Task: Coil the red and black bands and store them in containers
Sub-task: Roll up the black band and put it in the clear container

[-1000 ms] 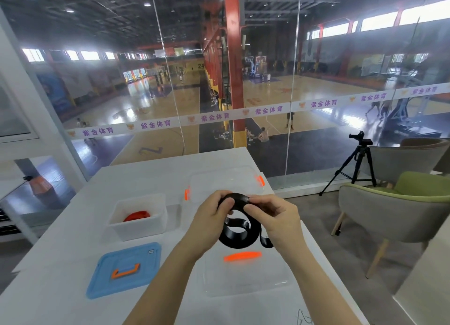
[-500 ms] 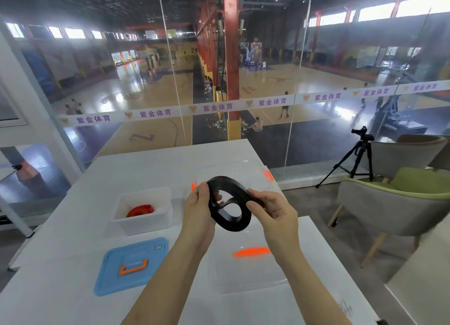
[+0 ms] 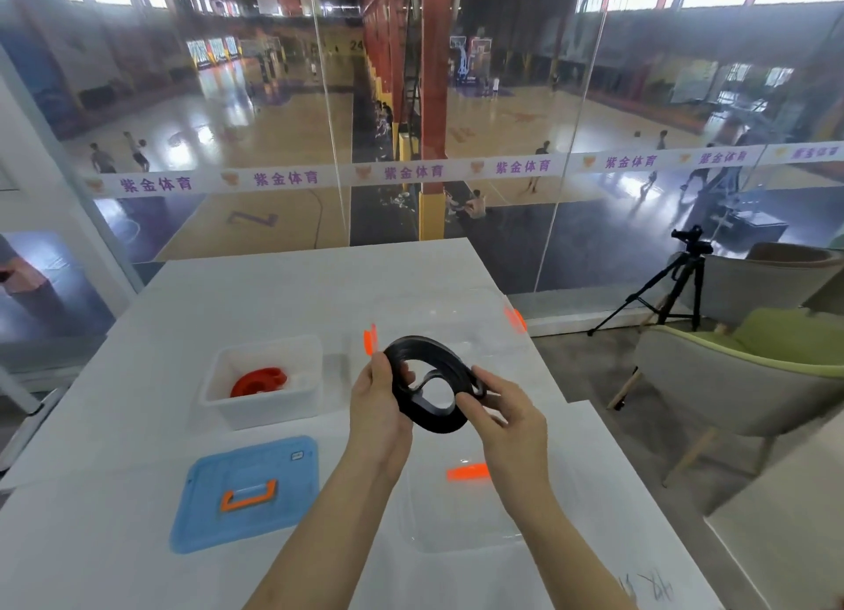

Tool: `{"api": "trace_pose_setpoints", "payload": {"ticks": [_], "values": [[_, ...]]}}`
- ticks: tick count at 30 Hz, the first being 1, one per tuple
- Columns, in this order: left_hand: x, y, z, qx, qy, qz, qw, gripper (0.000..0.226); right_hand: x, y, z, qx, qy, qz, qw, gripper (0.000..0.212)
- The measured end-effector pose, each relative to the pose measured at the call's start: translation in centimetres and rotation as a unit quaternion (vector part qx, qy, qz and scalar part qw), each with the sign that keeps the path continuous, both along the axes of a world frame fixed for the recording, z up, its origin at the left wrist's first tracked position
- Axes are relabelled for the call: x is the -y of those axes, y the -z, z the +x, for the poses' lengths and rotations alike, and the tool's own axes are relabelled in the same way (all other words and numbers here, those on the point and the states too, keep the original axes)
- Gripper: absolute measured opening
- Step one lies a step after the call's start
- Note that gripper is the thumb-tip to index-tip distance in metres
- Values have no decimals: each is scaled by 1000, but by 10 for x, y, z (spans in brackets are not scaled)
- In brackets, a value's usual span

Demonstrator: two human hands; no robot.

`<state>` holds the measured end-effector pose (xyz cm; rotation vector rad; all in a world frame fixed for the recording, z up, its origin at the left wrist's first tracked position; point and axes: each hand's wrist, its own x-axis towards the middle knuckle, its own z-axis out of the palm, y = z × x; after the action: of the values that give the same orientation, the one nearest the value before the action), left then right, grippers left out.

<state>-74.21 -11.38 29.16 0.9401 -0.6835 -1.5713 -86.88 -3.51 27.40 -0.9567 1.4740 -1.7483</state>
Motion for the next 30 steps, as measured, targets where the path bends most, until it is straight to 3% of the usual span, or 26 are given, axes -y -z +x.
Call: {"api": "trace_pose_setpoints", "payload": {"ticks": [4, 9, 15, 18, 20, 22, 24, 26, 30], "values": [[36, 18, -11, 10, -17, 19, 1000, 35, 38, 14, -6, 26, 14, 34, 999, 29], [94, 40, -30, 5, -59, 63, 996, 33, 102, 35, -24, -33, -20, 74, 996, 39], [169, 74, -55, 17, -72, 112, 991, 31, 195, 61, -59, -101, -53, 123, 986, 33], [204, 90, -61, 75, -43, 120, 989, 26, 245, 75, -76, -137, -69, 154, 976, 24], [230, 108, -60, 158, -3, 117, 981, 29, 279, 85, -90, -158, -77, 170, 970, 18], [255, 129, -58, 313, 30, 71, 947, 39, 313, 96, -104, -185, -89, 193, 959, 12], [279, 150, -55, 453, 15, 6, 891, 34, 346, 111, -115, -204, -101, 225, 947, 9], [301, 170, -53, 558, -1, -52, 828, 26, 377, 130, -123, -238, -111, 253, 931, 7], [343, 207, -50, 706, 60, -105, 698, 51, 431, 172, -125, -280, -138, 308, 899, 13]]}}
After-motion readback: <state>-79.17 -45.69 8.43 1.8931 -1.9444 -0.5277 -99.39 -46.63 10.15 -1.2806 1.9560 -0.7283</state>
